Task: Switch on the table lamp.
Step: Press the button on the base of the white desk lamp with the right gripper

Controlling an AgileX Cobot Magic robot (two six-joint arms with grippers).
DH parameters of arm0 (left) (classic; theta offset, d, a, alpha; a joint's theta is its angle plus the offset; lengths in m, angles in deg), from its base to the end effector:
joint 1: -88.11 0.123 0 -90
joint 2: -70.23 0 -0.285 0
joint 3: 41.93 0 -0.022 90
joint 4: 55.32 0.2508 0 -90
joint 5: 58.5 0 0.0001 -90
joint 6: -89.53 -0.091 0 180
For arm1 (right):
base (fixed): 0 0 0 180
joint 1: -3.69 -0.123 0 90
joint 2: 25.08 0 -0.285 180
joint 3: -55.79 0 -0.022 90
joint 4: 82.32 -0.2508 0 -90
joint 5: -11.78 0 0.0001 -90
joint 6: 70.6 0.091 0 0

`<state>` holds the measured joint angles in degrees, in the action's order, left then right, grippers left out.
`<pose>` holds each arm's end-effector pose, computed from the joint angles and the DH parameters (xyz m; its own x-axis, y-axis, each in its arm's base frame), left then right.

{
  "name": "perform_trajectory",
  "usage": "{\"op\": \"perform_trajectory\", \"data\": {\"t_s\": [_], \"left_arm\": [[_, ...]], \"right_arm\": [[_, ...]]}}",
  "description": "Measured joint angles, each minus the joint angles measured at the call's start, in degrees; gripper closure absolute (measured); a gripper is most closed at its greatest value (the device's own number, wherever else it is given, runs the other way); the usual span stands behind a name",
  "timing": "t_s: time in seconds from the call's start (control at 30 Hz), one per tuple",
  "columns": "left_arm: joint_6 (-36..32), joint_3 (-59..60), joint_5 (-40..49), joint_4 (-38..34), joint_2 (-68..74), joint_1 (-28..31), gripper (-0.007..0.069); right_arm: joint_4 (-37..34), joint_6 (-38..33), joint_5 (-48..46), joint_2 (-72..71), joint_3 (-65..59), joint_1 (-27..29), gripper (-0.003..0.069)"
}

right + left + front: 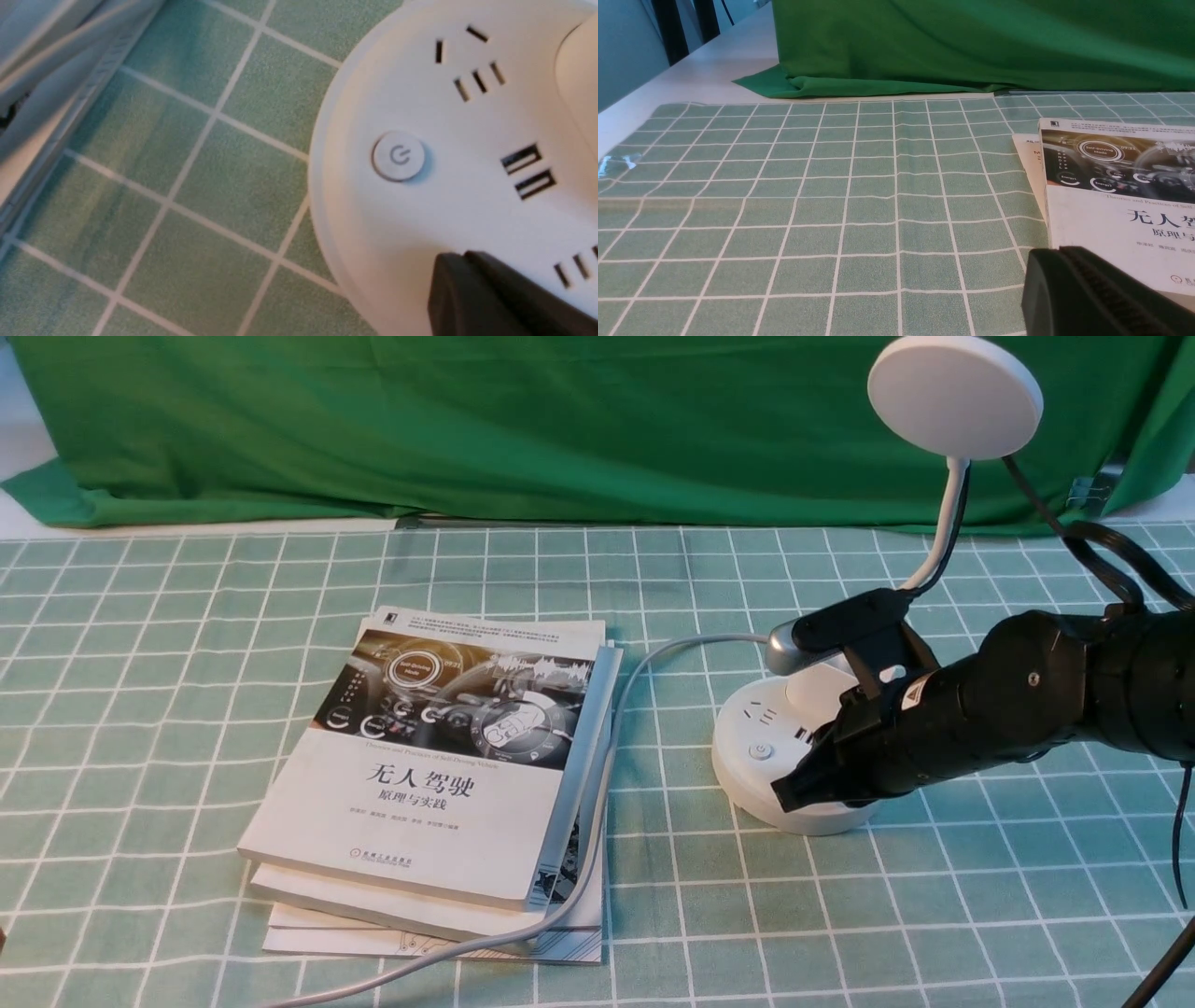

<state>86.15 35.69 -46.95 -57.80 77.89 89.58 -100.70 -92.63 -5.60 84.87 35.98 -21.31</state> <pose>0.0560 0.0006 0.1926 -0.1190 0.0135 -0.9928 -0.0151 0.9998 0.0154 0.3175 0.1575 0.1720 -0.7156 -0.4186 -0.5592 -0.5250 0.8504 0.0352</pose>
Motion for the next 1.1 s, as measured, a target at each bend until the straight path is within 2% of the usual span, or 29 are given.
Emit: {"op": "perform_trajectory", "data": {"t_s": [1.1], "left_arm": [[0.0, 0.0, 0.0, 0.0, 0.0, 0.0, 0.0603]], "right_arm": [[0.6, -0.2, 1.4, 0.8, 0.6, 0.5, 0.0627]]}}
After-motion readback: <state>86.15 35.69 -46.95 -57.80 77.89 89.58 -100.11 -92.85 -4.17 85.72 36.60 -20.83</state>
